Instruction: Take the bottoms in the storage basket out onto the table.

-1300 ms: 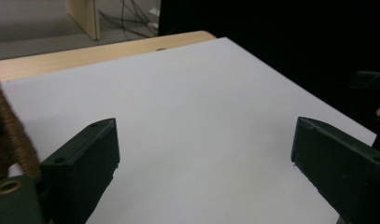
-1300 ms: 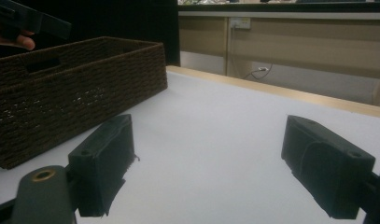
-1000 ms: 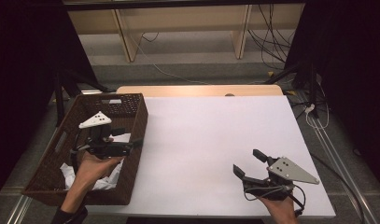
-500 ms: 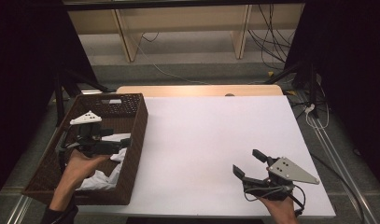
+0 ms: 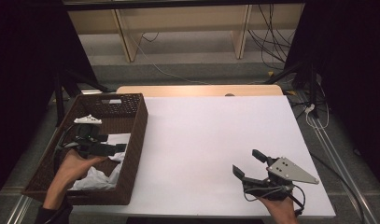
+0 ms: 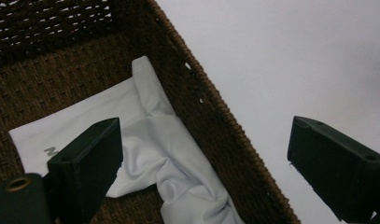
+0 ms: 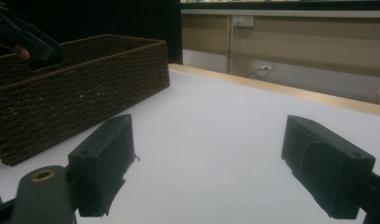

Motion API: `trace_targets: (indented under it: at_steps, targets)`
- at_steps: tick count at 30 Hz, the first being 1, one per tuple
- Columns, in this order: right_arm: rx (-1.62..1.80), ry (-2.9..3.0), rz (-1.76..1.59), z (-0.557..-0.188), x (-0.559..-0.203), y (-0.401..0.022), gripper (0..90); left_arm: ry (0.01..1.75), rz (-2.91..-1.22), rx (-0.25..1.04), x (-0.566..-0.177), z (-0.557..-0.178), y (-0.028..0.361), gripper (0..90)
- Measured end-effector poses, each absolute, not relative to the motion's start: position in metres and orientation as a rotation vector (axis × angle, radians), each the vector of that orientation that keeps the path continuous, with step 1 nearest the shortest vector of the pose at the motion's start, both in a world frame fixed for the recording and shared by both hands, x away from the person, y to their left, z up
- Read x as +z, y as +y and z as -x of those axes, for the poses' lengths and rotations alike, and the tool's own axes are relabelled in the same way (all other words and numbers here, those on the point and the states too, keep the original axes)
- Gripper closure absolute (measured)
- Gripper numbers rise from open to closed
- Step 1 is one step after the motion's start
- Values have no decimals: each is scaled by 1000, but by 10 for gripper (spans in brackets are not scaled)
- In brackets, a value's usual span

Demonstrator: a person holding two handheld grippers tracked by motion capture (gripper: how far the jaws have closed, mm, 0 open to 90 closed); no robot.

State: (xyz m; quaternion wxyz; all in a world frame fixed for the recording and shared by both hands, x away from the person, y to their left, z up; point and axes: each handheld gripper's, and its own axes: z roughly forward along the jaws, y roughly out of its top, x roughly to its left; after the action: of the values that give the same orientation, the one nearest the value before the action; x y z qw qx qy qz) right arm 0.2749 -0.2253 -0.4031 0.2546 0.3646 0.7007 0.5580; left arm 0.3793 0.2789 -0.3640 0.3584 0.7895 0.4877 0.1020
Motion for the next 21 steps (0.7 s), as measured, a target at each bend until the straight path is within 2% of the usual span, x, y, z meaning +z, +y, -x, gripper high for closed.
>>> trace_targets:
  at_steps: [21]
  targets:
    - [1511, 1909, -997, -276, -403, -226, 181, 1308, -2214, 170, -384, -387, 283, 123]
